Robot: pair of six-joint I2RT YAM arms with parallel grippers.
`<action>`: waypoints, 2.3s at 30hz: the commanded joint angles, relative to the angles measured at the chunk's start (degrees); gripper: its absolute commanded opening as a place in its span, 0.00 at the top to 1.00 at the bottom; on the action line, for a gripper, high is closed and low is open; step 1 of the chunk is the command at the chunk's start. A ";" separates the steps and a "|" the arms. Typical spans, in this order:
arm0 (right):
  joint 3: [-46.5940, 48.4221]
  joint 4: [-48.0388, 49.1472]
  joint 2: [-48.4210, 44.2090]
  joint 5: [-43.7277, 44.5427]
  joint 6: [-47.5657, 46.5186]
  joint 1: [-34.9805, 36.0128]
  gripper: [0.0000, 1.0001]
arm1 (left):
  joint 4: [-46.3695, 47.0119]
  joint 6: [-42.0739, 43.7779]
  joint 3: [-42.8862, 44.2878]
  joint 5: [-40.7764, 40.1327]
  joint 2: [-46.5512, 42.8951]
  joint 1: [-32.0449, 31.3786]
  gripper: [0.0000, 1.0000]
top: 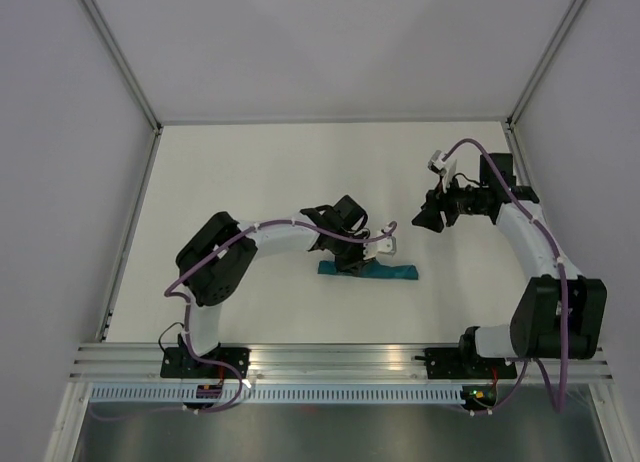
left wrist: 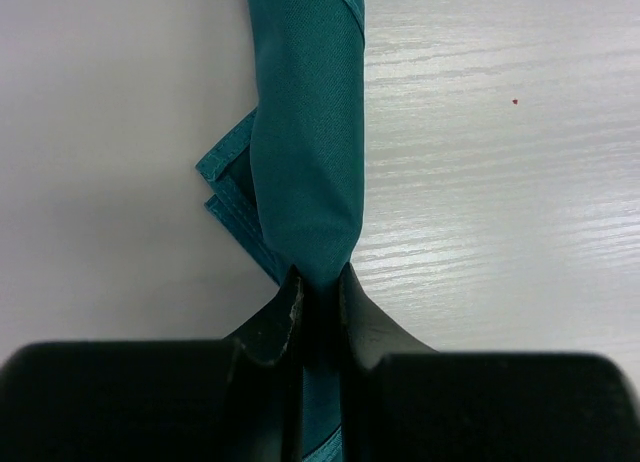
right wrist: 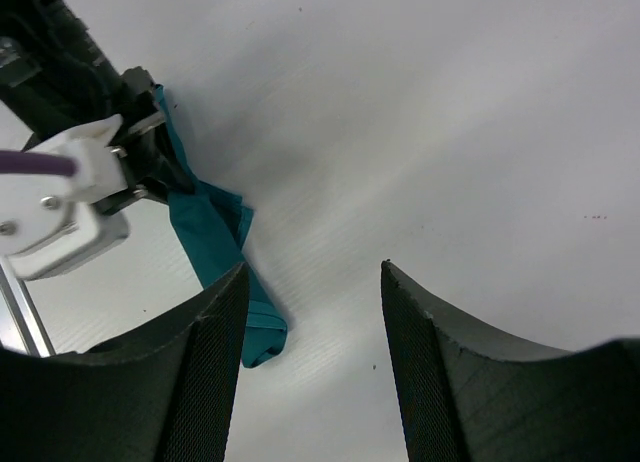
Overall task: Fold the napkin, place the utensils inside, and roll it up
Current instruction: Roll the napkin at the center of the board.
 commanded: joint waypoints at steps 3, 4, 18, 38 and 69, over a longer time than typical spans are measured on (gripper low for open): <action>-5.75 9.61 -11.90 -3.14 0.26 0.13 0.39 | -11.89 -2.48 3.28 4.61 6.96 1.32 0.94; -6.71 9.70 -13.15 -3.40 -0.18 0.21 0.39 | -13.20 -2.57 4.59 4.88 7.49 1.59 0.94; -3.21 -0.84 -16.59 4.85 -8.62 14.79 0.39 | -23.59 -3.36 15.68 9.63 15.32 5.98 0.93; -19.63 13.10 -14.92 39.73 -8.97 47.15 0.37 | -30.26 -2.57 20.51 12.44 19.89 7.04 0.93; -21.84 23.85 2.13 40.28 -10.47 48.56 0.43 | -35.63 -1.52 26.49 14.46 24.64 7.83 0.91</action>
